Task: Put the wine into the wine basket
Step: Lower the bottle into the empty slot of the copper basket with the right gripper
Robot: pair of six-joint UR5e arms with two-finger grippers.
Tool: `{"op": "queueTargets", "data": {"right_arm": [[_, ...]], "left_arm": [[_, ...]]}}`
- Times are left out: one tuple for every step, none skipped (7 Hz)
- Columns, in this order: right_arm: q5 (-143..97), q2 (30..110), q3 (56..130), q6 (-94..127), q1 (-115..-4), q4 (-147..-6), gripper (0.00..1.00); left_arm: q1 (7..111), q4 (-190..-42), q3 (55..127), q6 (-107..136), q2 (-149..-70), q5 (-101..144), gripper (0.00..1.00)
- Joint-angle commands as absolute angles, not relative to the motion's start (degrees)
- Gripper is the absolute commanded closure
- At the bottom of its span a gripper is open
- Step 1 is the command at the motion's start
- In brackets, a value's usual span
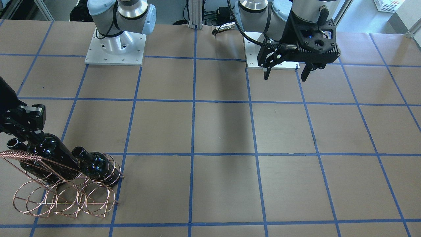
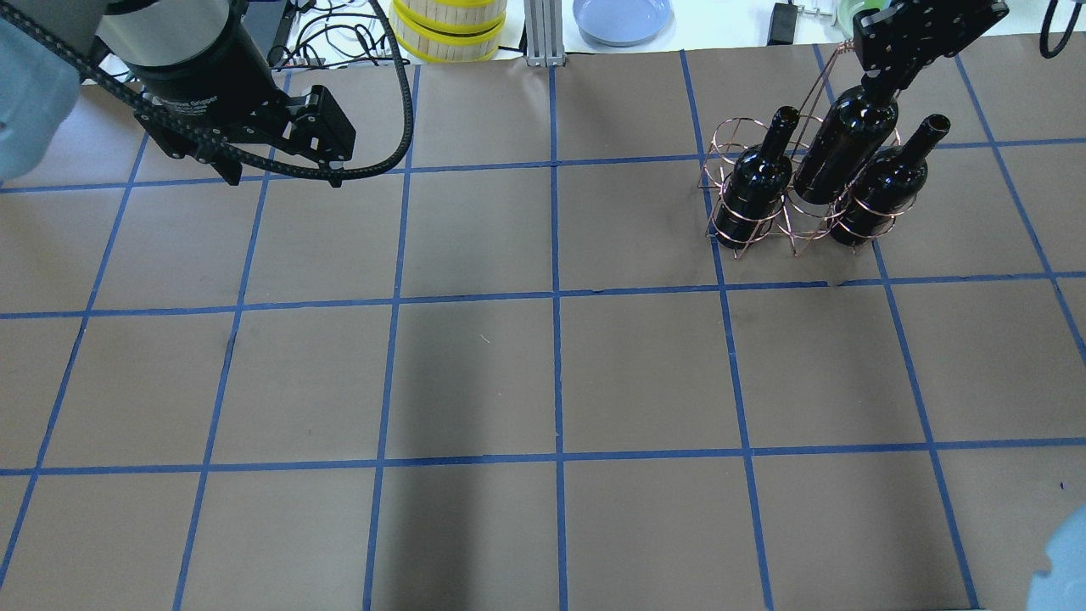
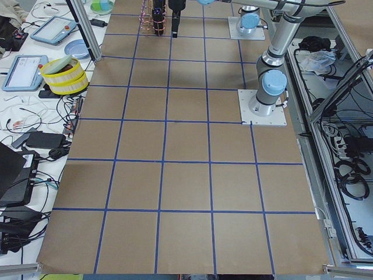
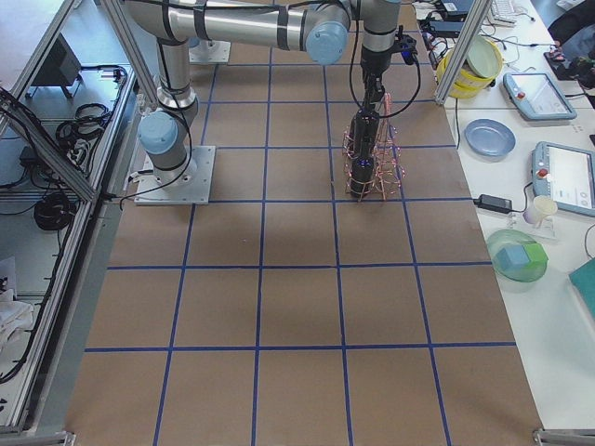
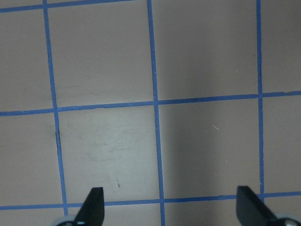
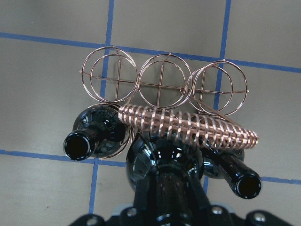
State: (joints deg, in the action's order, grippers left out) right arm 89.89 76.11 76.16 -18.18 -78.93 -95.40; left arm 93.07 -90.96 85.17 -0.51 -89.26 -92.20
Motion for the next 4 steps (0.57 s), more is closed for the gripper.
{"op": "queueTargets", "data": {"right_arm": [[89.8,75.5,77.8,-18.4,-78.9,-96.2,0.68],[90.0,75.5,79.5,-19.2,-78.9,-98.4,0.68],[90.0,75.5,80.1,-19.4,-78.9,-99.3,0.67],[89.9,75.3,80.3,-19.4,-79.0,-99.7,0.65]], "left_arm": [[93.1,-90.2,85.4,-1.6,-88.9,-91.9,0.00],[92.5,-90.2,85.5,-4.8,-88.9,-92.0,0.00],[92.4,-89.6,85.7,-5.7,-88.7,-92.1,0.00],[92.4,-89.0,86.2,-5.4,-89.3,-92.0,0.00]]}}
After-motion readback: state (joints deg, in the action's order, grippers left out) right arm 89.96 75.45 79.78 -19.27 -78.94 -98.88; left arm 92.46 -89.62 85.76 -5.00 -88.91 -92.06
